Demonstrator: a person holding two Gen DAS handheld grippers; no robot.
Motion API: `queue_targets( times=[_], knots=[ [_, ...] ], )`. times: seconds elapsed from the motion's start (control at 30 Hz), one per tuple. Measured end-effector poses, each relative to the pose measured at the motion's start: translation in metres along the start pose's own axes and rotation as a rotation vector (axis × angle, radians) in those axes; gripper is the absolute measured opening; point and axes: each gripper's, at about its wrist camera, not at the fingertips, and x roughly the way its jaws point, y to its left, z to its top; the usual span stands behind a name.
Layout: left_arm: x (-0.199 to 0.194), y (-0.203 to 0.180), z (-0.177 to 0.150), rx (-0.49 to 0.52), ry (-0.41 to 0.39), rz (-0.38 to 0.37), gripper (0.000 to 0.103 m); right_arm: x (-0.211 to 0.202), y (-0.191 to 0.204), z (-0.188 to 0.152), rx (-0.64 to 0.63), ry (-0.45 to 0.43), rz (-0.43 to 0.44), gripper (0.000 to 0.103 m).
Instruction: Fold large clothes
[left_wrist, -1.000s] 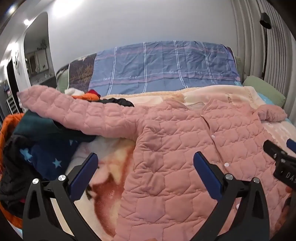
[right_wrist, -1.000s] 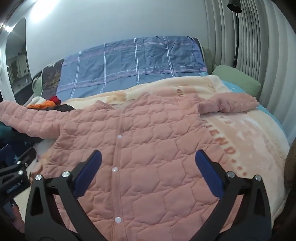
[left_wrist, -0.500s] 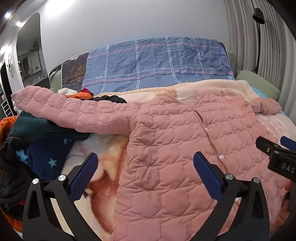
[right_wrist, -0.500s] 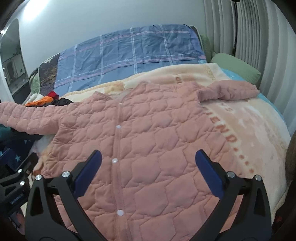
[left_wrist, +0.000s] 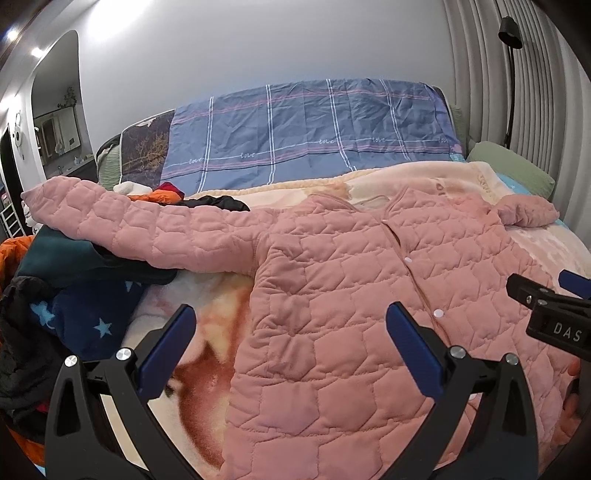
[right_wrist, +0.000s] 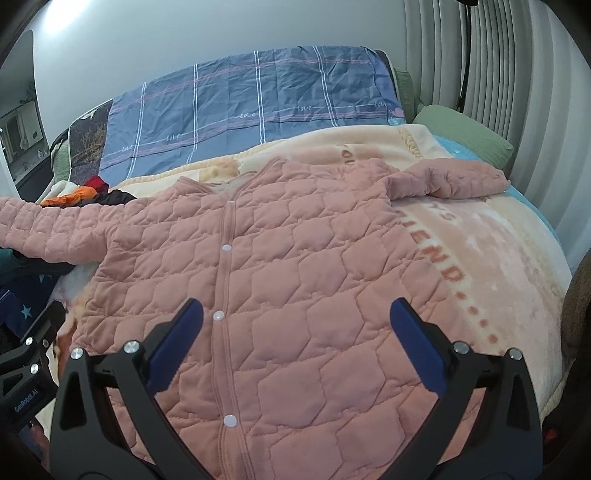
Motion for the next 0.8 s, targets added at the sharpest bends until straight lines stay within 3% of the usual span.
queue_targets(
  times=[0.3, 0.47, 0.8],
  knots=[
    [0.01, 0.001, -0.006, 0.013, 0.07, 0.004, 0.102, 0.001, 0.005, -0.001, -0.033, 0.005, -0.019, 0.101],
    [0.012, 0.003, -0.007, -0.001, 0.091, -0.036, 0.102, 0.002, 0.005, -0.001, -0.04, 0.006, -0.025, 0.101],
    [0.014, 0.002, -0.009, -0.001, 0.108, -0.03, 0.102, 0.002, 0.008, -0.003, -0.045, 0.014, 0.019, 0.101]
  ],
)
